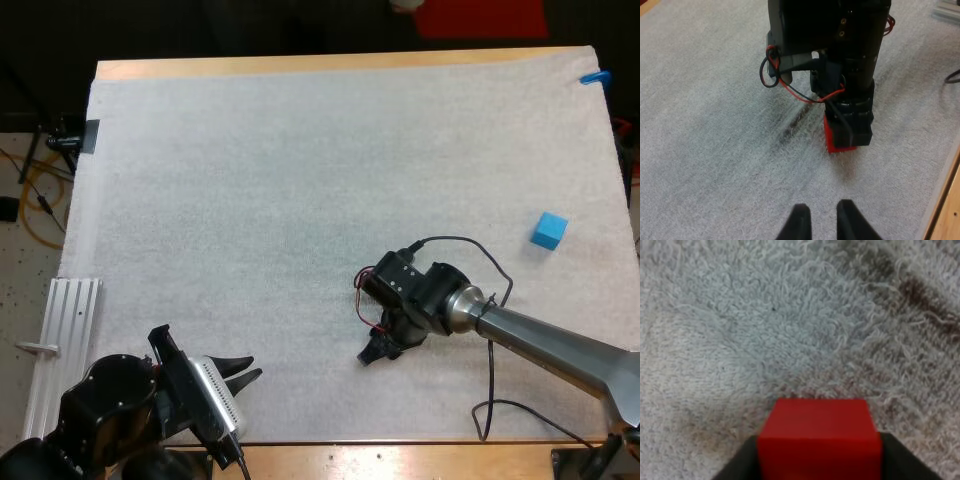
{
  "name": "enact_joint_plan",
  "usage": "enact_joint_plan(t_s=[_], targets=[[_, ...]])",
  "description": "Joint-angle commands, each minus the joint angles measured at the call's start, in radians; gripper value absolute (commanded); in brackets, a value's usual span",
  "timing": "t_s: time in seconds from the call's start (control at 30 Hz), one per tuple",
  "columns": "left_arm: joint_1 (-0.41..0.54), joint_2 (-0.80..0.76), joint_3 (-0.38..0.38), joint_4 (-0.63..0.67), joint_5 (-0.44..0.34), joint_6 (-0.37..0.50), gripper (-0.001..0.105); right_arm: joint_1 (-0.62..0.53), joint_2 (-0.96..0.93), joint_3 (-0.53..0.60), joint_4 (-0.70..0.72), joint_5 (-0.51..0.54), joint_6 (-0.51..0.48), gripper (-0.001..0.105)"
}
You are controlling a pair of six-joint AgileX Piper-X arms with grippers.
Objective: Stack red cube on blue cube
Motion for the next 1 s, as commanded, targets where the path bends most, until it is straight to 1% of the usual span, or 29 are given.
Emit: enact_joint_plan(t_s=[0.0, 0.03, 0.17, 0.23, 0.33, 0.47, 0.57, 0.63, 0.67, 0.77, 0.97], targets=[[-0.004, 0.003, -0.001, -0.003, -0.003, 0.006, 0.011, 0.002, -0.007, -0.015, 0.004, -0.001, 0.003, 0.03], [-0.004, 0.003, -0.001, -0.003, -0.003, 0.006, 0.011, 0.002, -0.011, -0.023, 0.02, -0.001, 0.003, 0.028], [-0.004, 0.003, -0.001, -0.003, -0.003, 0.006, 0.011, 0.002, -0.034, -0.065, 0.066, 0.033, -0.017, 0.028], [-0.004, 0.003, -0.001, -0.003, -0.003, 0.006, 0.011, 0.002, -0.063, -0.101, 0.108, 0.084, -0.02, 0.028], [-0.004, 0.003, -0.001, -0.003, -0.003, 0.006, 0.011, -0.004, -0.101, -0.151, 0.173, 0.132, -0.036, 0.028], [-0.004, 0.003, -0.001, -0.003, -0.003, 0.006, 0.011, -0.033, -0.139, -0.199, 0.236, 0.174, -0.042, 0.028], [-0.004, 0.003, -0.001, -0.003, -0.003, 0.006, 0.011, -0.083, -0.154, -0.228, 0.276, 0.2, -0.042, 0.028], [-0.004, 0.003, -0.001, -0.003, -0.003, 0.006, 0.011, -0.143, -0.164, -0.244, 0.29, 0.207, -0.054, 0.028], [-0.004, 0.003, -0.001, -0.003, -0.003, 0.006, 0.011, -0.154, -0.165, -0.248, 0.294, 0.209, -0.06, 0.028], [-0.004, 0.003, -0.001, -0.003, -0.003, 0.006, 0.011, -0.236, -0.167, -0.257, 0.298, 0.208, -0.081, 0.028], [-0.004, 0.003, -0.001, -0.001, -0.003, 0.006, 0.011, -0.392, -0.167, -0.258, 0.298, 0.247, -0.118, 0.028]])
